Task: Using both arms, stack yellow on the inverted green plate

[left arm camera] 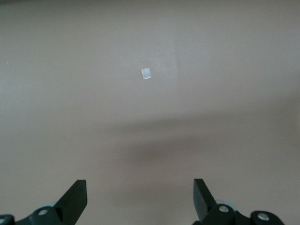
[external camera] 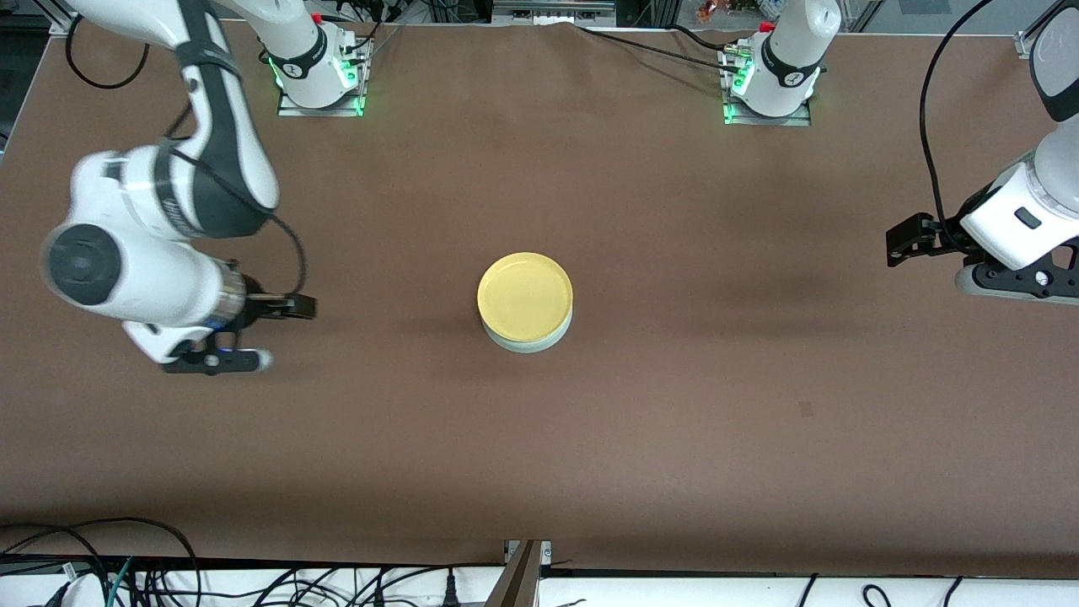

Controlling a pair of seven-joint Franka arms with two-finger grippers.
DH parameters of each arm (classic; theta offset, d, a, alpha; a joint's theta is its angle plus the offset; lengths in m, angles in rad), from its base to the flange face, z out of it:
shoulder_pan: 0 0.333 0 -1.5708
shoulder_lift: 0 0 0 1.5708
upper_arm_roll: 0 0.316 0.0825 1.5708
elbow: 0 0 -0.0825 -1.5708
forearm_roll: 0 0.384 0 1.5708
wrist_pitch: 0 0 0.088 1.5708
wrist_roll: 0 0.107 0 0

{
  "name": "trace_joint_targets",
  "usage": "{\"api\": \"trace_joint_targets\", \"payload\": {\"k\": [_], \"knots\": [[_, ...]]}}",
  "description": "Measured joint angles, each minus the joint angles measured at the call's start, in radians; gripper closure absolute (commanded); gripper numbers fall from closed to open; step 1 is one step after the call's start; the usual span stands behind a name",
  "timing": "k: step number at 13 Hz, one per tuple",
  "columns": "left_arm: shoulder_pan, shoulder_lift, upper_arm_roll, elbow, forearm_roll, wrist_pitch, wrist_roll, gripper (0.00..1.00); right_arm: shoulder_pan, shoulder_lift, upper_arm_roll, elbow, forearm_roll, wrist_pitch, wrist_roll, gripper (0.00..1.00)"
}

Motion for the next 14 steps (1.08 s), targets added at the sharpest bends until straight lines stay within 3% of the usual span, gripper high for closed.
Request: {"api": "trace_joint_targets", "payload": {"k": [5,9,14], "knots": [[0.000,0.000,0.000,0.000,0.000,0.000,0.000,0.00,-0.072,-0.202,0.009,-0.007,-0.028,-0.170,-0.009,0.00],[0.000,0.000,0.000,0.000,0.000,0.000,0.000,0.00,-0.146,-0.333,0.010,-0.045,-0.048,-0.195,-0.028,0.00],[0.000,0.000,-0.001,0.001,-0.001,0.000,0.000,0.00,-0.163,-0.376,0.015,-0.085,-0.092,-0.208,-0.068,0.00]]}}
